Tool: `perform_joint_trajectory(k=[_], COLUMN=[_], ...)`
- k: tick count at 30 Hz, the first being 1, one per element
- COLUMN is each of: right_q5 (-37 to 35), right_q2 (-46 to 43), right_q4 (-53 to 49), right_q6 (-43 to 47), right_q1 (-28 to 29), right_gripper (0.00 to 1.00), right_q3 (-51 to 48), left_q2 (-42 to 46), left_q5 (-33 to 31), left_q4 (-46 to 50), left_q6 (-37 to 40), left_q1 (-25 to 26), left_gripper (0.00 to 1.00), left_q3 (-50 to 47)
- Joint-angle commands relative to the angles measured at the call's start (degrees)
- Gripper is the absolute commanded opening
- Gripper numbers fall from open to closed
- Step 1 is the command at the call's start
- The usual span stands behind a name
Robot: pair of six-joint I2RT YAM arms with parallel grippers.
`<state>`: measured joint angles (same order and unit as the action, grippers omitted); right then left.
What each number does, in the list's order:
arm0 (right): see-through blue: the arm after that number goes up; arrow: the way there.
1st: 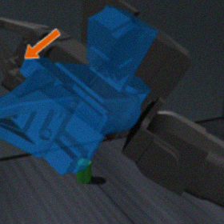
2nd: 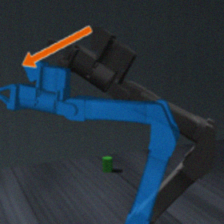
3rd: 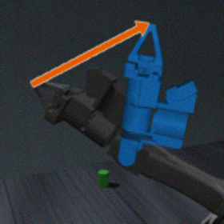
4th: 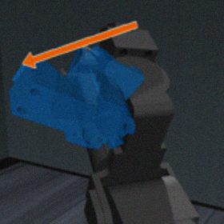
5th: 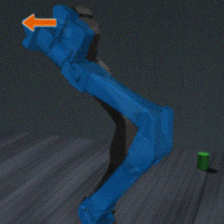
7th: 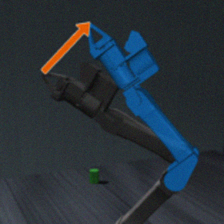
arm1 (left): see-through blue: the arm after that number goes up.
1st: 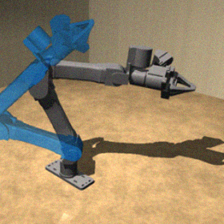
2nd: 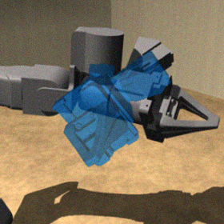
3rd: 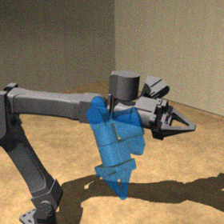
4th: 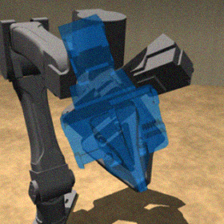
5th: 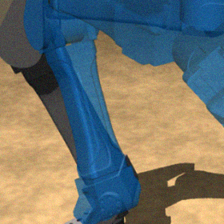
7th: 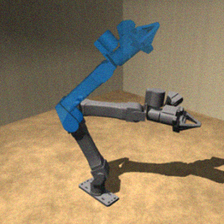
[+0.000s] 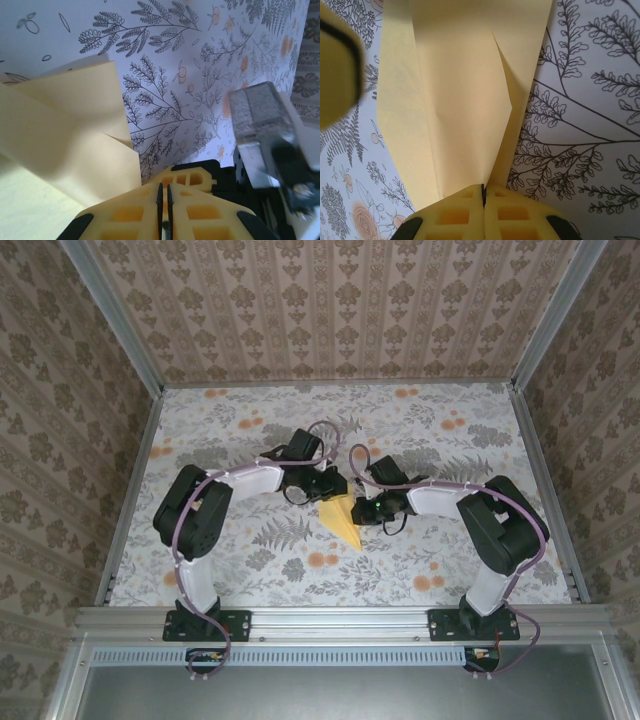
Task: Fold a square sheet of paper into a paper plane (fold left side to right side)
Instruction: Fourth fold the wing at the center of the table.
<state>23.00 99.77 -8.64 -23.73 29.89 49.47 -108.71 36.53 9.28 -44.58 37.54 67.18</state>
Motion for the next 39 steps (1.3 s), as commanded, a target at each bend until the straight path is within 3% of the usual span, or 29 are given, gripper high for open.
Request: perform_joint_trajectory(k=[1, 27, 39], right_q5=[-2.31, -2.53, -2.86], right_q2=[2.28, 2.50, -8.31], right_q4=[-4.75, -7.22, -11.65], right_q6=[1.26, 2.24, 1.17], right_q1=[0.78, 0.96, 0.08], right_gripper=[0.07, 0.08, 0.31], right_q3=[-0.08, 1.48, 3.79], left_q2=[-2.50, -7.70, -7.60], left_q5=[2.72, -3.43, -3.95], left_q4=[-0.48, 3.93, 2.98], left_q6=[0.98, 4.64, 4.24], left_q1=[0.55, 0.64, 0.69], left_gripper=[0.13, 0.12, 0.11], left_q3=[1.85, -0.73, -3.27])
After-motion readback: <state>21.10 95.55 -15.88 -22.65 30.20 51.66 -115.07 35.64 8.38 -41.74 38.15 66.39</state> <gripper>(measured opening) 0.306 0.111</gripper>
